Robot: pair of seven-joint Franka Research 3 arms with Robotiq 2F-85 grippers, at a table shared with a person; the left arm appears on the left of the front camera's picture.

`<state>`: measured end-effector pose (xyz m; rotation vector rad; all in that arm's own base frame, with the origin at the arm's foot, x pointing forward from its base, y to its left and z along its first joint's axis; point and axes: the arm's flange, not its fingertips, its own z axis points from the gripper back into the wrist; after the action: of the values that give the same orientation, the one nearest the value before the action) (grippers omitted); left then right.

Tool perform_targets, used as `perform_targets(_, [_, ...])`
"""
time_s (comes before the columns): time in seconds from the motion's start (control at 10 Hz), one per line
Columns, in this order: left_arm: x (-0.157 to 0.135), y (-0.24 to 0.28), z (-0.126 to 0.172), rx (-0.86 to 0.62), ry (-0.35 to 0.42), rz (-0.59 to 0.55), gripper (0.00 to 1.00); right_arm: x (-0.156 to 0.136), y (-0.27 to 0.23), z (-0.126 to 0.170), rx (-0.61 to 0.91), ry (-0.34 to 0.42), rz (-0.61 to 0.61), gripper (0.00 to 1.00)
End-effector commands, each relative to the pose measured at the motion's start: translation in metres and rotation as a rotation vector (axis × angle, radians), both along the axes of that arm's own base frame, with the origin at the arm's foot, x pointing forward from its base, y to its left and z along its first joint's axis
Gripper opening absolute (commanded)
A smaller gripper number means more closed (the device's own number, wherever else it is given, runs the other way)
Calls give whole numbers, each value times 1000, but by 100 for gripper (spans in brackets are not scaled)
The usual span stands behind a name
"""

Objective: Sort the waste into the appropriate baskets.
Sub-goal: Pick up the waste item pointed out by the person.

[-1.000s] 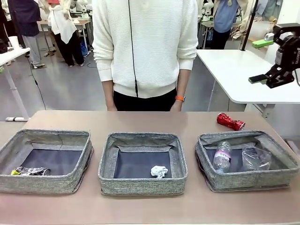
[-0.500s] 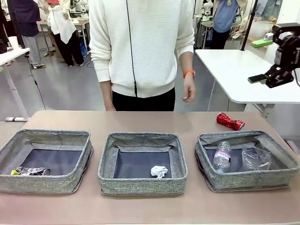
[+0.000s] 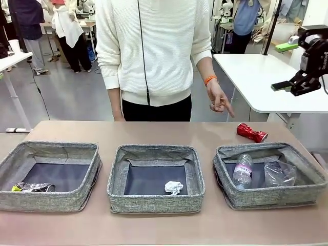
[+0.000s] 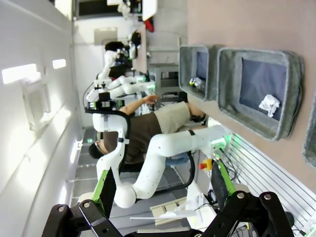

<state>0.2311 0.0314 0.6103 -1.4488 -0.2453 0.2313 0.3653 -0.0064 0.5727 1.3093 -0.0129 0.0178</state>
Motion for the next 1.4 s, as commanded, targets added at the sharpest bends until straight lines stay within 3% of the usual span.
perform_targets(0.0, [1,0,3,-10,-18,-3,100,1,-2,4,7,-7,14,100])
perform_targets(0.3, [1,0,3,-10,-18,-3,100,0,0,0,0,0,0,100])
perform_targets(0.4, [1,0,3,-10,-18,-3,100,21,10,4,-200,44,14,100])
perform_targets(0.5, [1,0,3,-10,-18,-3,100,60,33,6,-525,99,58,100])
perform_targets(0.6, [1,0,3,-10,-18,-3,100,114,67,6,-733,46,227,100])
perform_targets(0.7, [1,0,3,-10,-18,-3,100,170,105,-7,-1073,103,148,100])
perform_targets(0.8, [1,0,3,-10,-18,-3,100,202,135,-23,-1356,25,245,100])
perform_targets(0.9, [1,0,3,-10,-18,-3,100,217,149,-38,-1612,-54,340,100])
perform_targets(1.0, [1,0,3,-10,-18,-3,100,223,153,-56,-1761,-3,400,100])
perform_targets(1.1, [1,0,3,-10,-18,-3,100,219,144,-66,-1836,26,366,100])
perform_targets(1.3, [1,0,3,-10,-18,-3,100,171,73,-40,-1592,24,211,100])
